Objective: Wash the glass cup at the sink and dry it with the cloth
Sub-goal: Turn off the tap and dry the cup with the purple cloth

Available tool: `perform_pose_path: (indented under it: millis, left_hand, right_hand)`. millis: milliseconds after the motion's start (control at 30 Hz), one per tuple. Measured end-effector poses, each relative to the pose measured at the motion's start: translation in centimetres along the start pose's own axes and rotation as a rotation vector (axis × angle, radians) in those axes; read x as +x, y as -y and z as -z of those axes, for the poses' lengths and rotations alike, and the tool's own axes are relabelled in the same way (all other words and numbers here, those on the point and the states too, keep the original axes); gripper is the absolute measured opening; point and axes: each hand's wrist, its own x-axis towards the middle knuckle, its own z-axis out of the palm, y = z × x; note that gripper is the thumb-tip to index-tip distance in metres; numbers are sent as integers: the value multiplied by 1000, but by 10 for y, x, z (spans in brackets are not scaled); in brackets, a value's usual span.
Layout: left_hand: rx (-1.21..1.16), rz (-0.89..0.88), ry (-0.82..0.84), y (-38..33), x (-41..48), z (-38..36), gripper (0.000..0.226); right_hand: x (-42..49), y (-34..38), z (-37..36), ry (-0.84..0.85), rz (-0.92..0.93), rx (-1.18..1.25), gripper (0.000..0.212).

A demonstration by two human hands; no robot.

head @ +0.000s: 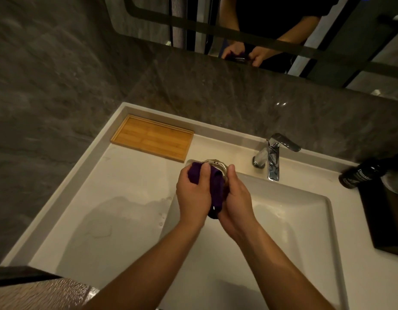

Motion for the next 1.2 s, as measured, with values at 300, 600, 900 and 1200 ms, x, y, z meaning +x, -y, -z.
perform_pose_path:
  millis: [300,600,900,1200]
  left_hand:
    - [118,-41,207,-7,16,8,41]
    - [351,-167,541,-8,30,23,36]
    - [-3,52,-35,6,-17,-4,31]
    - [170,-22,323,-5,20,4,40]
  right_hand:
    - [11,17,8,45,-3,-159,51]
    - [12,21,23,71,-37,-335,50]
    - [-2,-2,8,-67,-43,-22,51]
    - [10,17,15,-28,-3,-92,49]
